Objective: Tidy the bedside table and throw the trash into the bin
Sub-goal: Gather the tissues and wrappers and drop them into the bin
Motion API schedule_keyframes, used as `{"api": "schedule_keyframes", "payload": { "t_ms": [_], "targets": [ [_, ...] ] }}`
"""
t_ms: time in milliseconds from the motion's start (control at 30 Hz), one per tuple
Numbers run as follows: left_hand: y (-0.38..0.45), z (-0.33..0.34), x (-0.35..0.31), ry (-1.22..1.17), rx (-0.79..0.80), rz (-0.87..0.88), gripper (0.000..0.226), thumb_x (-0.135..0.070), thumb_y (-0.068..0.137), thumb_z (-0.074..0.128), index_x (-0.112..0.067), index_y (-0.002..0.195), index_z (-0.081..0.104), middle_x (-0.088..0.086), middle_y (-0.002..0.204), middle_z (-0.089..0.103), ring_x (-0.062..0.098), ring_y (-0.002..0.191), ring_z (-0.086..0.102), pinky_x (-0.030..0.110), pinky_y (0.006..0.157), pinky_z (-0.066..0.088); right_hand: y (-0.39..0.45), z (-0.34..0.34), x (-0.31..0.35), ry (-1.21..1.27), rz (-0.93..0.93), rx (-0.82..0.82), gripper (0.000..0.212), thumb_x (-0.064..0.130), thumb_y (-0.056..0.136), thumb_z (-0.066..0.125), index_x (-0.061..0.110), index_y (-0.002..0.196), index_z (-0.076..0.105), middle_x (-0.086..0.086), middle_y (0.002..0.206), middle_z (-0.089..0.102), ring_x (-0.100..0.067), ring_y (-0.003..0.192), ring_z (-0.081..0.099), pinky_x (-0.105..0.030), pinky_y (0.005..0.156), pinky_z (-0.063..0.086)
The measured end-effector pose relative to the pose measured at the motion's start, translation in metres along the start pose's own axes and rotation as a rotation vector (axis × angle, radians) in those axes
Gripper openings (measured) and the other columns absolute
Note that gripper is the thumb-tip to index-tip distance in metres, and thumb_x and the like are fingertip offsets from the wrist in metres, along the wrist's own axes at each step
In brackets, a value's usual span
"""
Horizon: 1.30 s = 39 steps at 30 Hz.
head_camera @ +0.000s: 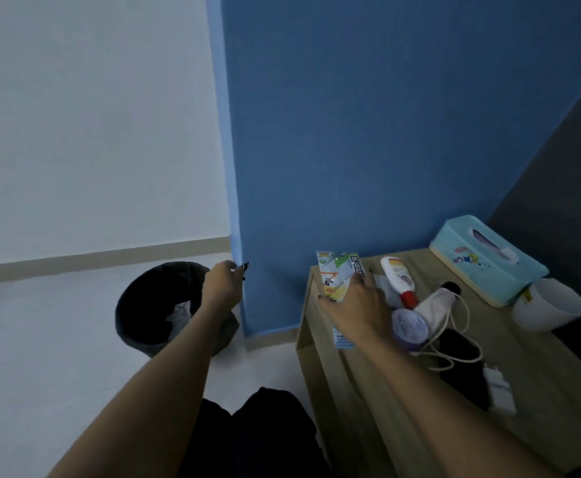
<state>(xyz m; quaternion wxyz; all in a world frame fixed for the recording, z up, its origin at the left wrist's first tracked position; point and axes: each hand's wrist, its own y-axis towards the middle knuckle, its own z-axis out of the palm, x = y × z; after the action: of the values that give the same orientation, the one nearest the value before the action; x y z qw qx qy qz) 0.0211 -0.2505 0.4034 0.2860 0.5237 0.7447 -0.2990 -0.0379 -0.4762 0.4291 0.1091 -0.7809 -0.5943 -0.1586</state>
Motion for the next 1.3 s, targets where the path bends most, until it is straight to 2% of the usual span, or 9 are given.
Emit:
{"api": "schedule_keyframes", "payload": {
  "t_ms": [100,233,367,667,767,933,1033,1200,1300],
  "targets": [
    [-0.005,-0.030,0.022,0.043,-0.060,-0.003,0.029,-0.019,0.095,0.043,0.001,0.086,0.062,0.019,0.091,0.069,0.033,0.082,0.061,0.033,0.066,0.042,-0.015,0.010,0.025,0.045,-0.044,0.068,0.074,0.055,0.073,0.064,0.006,0.127,0.051,-0.012,0.127,0.053,-0.032,0.110,0.056,-0.037,0.083,0.052],
    [-0.002,-0.065,0.061,-0.004,-0.107,-0.041,0.033,-0.025,0.095,0.041,-0.003,0.088,0.064,0.017,0.089,0.070,0.036,0.086,0.066,0.043,0.079,0.055,-0.035,0.036,0.060,0.095,-0.083,0.250,0.062,0.058,0.061,0.060,0.016,0.107,0.063,-0.005,0.109,0.063,-0.028,0.093,0.064,-0.035,0.076,0.056],
    [0.000,-0.098,0.096,0.018,-0.193,-0.096,0.031,-0.022,0.096,0.041,-0.004,0.086,0.064,0.016,0.089,0.069,0.033,0.083,0.063,0.038,0.075,0.049,-0.044,0.069,0.096,0.102,-0.176,0.388,0.052,0.055,0.064,0.060,0.019,0.102,0.066,-0.002,0.104,0.065,-0.025,0.092,0.064,-0.027,0.070,0.050],
    [0.051,-0.105,0.204,0.070,-0.238,-0.316,0.033,-0.023,0.094,0.039,-0.005,0.068,0.048,0.019,0.079,0.059,0.041,0.092,0.059,0.033,0.065,0.037,-0.005,0.166,0.173,0.210,-0.157,0.665,0.046,0.058,0.069,0.056,0.020,0.091,0.064,-0.002,0.091,0.067,-0.022,0.085,0.063,-0.031,0.069,0.052],
    [0.074,-0.091,0.234,0.054,-0.252,-0.366,0.032,-0.024,0.097,0.042,0.001,0.105,0.059,0.022,0.108,0.063,0.038,0.108,0.056,0.036,0.080,0.042,0.022,0.208,0.194,0.234,-0.121,0.745,0.050,0.060,0.070,0.057,0.016,0.094,0.065,-0.004,0.088,0.066,-0.021,0.082,0.063,-0.029,0.062,0.046],
    [0.120,-0.064,0.278,0.030,-0.275,-0.453,0.050,-0.028,0.097,0.045,0.001,0.137,0.038,0.023,0.140,0.044,0.038,0.127,0.045,0.042,0.099,0.039,0.062,0.281,0.222,0.315,-0.054,0.859,0.052,0.057,0.075,0.061,0.010,0.097,0.063,-0.005,0.087,0.062,-0.020,0.079,0.060,-0.028,0.057,0.039],
    [0.146,-0.050,0.299,-0.001,-0.296,-0.491,0.056,-0.028,0.098,0.044,-0.002,0.144,0.027,0.021,0.146,0.038,0.038,0.132,0.041,0.044,0.103,0.038,0.081,0.318,0.234,0.323,-0.045,0.932,0.050,0.057,0.079,0.061,0.009,0.095,0.059,-0.002,0.081,0.058,-0.018,0.075,0.057,-0.029,0.053,0.034],
    [0.177,-0.040,0.323,0.002,-0.331,-0.507,0.053,-0.022,0.098,0.042,-0.003,0.145,0.027,0.020,0.145,0.040,0.035,0.133,0.040,0.040,0.106,0.034,0.096,0.366,0.246,0.330,0.007,1.001,0.068,0.055,0.081,0.062,0.005,0.127,0.053,-0.012,0.114,0.060,-0.025,0.090,0.055,-0.032,0.072,0.044],
    [0.186,-0.037,0.331,0.015,-0.348,-0.510,0.046,-0.019,0.098,0.040,-0.005,0.142,0.035,0.018,0.141,0.044,0.032,0.130,0.043,0.037,0.105,0.035,0.098,0.384,0.249,0.333,0.024,1.016,0.070,0.054,0.081,0.064,0.004,0.128,0.053,-0.013,0.119,0.060,-0.027,0.095,0.056,-0.033,0.077,0.044]
  ]
}}
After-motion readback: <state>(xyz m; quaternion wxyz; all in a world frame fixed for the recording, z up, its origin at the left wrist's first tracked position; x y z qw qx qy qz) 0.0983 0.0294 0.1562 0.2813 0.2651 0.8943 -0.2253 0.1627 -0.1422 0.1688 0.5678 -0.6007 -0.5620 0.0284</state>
